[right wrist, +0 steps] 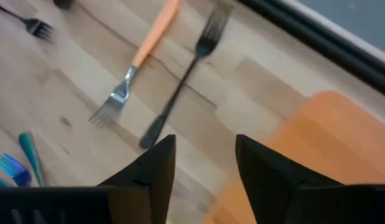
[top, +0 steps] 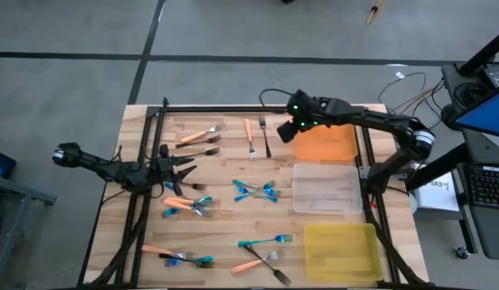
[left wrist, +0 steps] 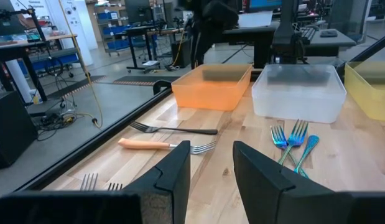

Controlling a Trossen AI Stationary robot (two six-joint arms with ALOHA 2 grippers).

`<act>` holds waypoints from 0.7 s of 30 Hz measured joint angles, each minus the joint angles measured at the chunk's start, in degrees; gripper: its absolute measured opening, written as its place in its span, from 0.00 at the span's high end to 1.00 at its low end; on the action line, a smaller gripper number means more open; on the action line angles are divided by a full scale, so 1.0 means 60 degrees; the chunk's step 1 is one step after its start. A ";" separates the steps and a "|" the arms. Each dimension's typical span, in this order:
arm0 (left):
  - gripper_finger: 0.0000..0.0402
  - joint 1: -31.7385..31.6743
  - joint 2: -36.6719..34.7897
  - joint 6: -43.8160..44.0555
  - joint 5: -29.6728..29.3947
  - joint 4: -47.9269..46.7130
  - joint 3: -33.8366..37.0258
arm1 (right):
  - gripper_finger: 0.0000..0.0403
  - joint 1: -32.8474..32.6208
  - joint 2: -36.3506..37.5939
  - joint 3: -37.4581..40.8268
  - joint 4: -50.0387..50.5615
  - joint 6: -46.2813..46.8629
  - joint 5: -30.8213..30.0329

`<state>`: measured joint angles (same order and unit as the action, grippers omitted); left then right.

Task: Sort silverware by color (type)
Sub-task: Put the black fork into the orange bin

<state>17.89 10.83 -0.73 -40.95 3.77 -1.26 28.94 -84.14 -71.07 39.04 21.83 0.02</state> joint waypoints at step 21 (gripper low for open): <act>0.74 0.0000 0.0000 0.0000 0.0000 0.0004 0.0000 | 0.51 0.0075 -0.4310 -0.2942 0.0147 0.0223 -0.0017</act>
<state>17.89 10.83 -0.73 -40.95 3.79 -1.26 29.39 -110.00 -88.72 39.92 23.16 -0.08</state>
